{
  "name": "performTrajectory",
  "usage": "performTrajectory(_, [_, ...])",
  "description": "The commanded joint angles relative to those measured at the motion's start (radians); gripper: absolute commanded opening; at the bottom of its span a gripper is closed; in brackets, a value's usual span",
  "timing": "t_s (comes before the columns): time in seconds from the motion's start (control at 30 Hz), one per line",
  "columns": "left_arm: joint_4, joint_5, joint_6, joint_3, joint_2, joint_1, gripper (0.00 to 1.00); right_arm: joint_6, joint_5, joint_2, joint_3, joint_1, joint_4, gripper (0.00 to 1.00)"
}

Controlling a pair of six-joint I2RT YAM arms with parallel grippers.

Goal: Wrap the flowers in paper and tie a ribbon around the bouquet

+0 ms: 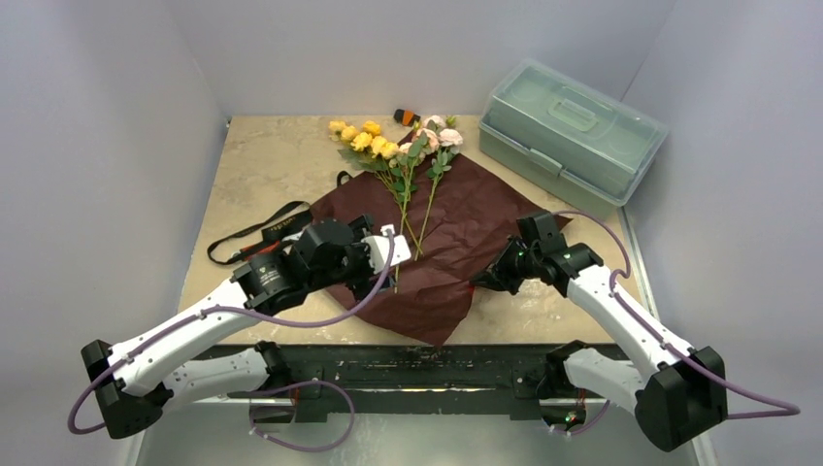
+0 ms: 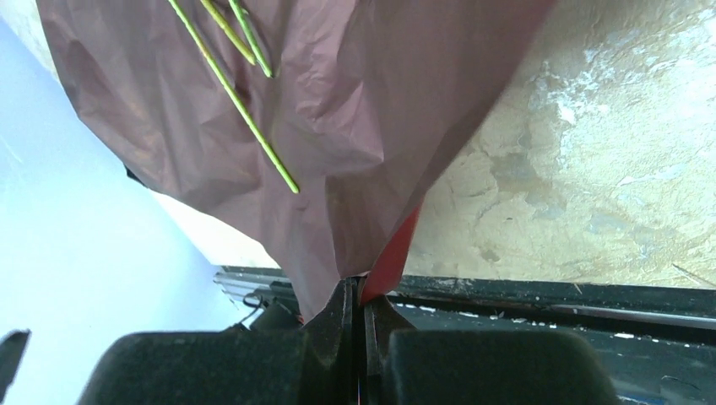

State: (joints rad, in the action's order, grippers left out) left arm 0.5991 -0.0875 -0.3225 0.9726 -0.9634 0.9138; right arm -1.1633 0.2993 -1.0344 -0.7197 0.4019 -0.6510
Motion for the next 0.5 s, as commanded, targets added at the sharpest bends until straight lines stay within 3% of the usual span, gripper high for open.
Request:
performTrajectory(0.0, [0.025,0.152,-0.196,-0.015,0.043,0.021,0.83,-0.064,-0.060,-0.009,-0.070,-0.013,-0.061,0.00])
performTrajectory(0.23, [-0.089,0.183,-0.134,-0.141,0.110,0.095,0.85,-0.135,-0.037,-0.058,-0.141,-0.029,-0.071,0.00])
performTrajectory(0.47, [-0.169,0.255,-0.102,-0.182,0.078,0.133,0.88,-0.141,-0.043,-0.115,-0.211,-0.036,-0.083,0.00])
